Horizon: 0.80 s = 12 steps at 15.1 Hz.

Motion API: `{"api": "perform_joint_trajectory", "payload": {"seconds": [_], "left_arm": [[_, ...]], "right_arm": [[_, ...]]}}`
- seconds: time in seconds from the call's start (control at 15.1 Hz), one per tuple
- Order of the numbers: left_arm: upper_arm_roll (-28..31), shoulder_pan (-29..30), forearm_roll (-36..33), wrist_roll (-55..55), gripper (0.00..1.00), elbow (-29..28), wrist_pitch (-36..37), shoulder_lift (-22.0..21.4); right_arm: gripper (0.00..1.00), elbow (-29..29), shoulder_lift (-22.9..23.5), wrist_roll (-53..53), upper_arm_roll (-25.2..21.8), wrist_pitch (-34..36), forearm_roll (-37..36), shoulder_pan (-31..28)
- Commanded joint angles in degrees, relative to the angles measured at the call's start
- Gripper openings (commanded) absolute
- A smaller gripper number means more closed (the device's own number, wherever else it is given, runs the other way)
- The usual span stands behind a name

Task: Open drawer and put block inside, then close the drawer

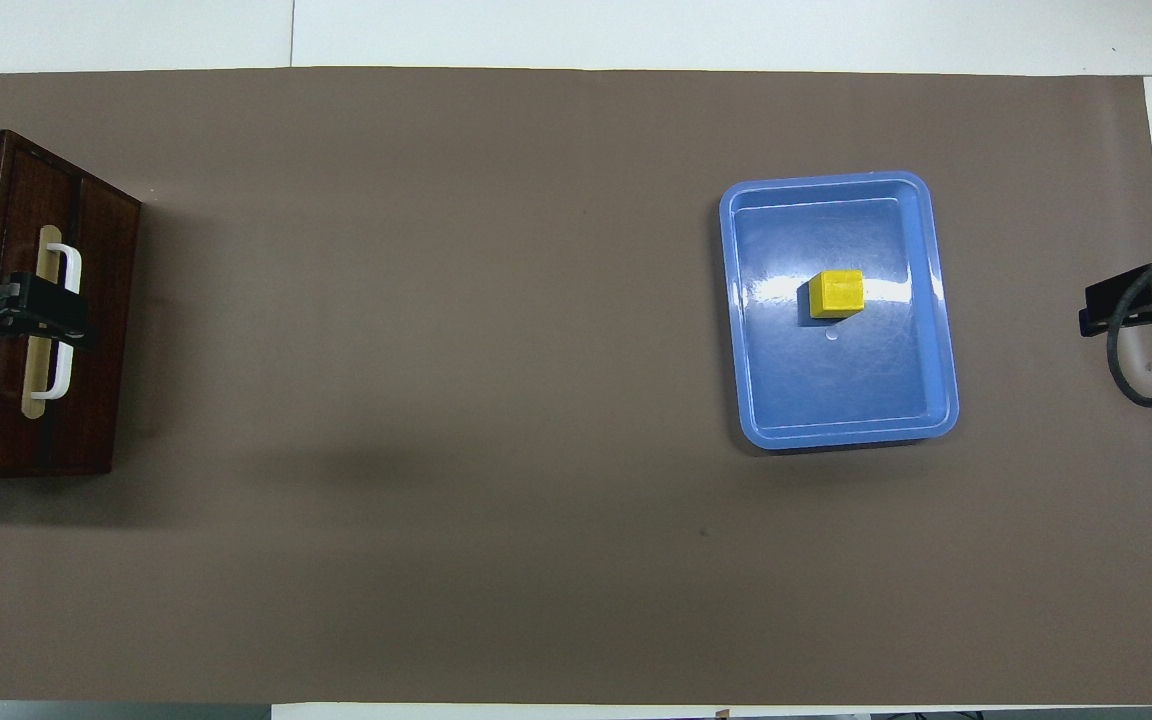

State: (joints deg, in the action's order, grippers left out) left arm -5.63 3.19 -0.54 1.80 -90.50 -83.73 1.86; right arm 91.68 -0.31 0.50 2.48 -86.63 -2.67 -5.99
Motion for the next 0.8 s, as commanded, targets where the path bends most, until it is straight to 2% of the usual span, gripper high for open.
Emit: {"api": "perform_joint_trajectory", "payload": {"seconds": [0.0, 0.53, 0.66, 0.73], "left_arm": [[0.88, -0.65, 0.19, -0.66, 1.0, -1.52, -1.17, -1.16], [0.88, -0.73, 0.19, -0.66, 1.0, -1.52, -1.08, -1.16], [0.88, -0.65, 0.19, -0.66, 1.0, -1.52, -1.08, -1.16], [0.88, -0.65, 0.19, -0.66, 1.0, -1.52, -1.17, -1.16]], "right_arm": [[1.0, 0.61, -0.83, -0.93, 0.16, -0.3, 0.03, -0.69], [1.0, 1.65, -1.26, 0.55, -0.1, -0.91, 0.12, -0.87], [1.0, 6.12, -2.93, 8.95, 0.07, -5.9, 1.17, -0.17], [1.0, 9.36, -4.16, 14.39, -0.02, -7.92, 4.22, -0.16]]}}
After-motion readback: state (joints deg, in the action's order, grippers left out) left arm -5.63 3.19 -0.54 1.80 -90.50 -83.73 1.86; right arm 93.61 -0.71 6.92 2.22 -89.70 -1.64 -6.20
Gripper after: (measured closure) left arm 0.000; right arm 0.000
